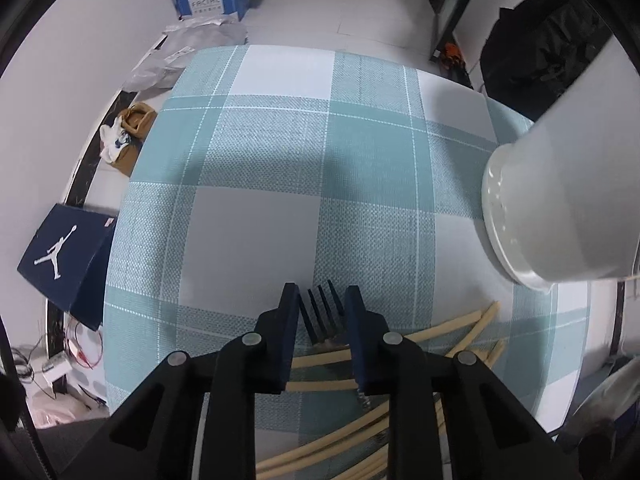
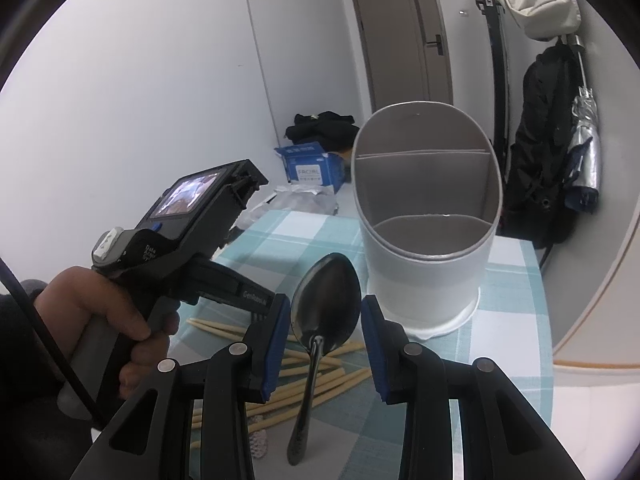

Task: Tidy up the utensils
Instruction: 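Lower the left gripper onto the metal fork and close on it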

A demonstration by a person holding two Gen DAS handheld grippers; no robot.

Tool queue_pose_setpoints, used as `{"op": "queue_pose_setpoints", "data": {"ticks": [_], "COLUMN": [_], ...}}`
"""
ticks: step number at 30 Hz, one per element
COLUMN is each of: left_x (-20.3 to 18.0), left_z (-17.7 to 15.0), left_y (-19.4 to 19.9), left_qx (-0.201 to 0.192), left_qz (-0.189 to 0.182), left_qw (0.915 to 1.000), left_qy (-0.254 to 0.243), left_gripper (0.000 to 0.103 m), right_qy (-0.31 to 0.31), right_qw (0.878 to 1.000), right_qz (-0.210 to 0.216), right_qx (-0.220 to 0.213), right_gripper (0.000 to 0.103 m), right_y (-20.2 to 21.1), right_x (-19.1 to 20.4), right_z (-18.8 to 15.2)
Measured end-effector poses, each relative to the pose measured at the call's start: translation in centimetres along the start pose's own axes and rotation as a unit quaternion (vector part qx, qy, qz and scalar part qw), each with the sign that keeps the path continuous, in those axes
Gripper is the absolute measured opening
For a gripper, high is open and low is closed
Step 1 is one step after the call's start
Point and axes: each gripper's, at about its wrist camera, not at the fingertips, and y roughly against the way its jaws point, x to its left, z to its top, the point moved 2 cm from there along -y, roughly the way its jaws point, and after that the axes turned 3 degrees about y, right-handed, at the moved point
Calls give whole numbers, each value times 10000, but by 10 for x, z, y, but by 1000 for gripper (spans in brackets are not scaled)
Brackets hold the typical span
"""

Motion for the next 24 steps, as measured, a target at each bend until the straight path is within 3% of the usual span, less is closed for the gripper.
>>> {"op": "queue_pose_setpoints", "data": {"ticks": [8,19,24], "left_x": [-4,-2,-2], "left_z": [12,28,33], "left_y": [1,30,29], "left_qx": [-88,-802,-903], "left_qz": [-122,-280,-275], "left_qw": [9997,9958,9951], "left_qy": [172,349,287], "left_gripper": [15,14,14], "right_qy": [1,23,43], "right_qw": [9998,9998,9998], "right_qz": [-119,-165,-172], "right_qx": [-133,-109,-65], "right_gripper": [35,35,35], "right_y": [9,7,3], "right_x": [-1,3,4], "right_z": [1,1,1]}}
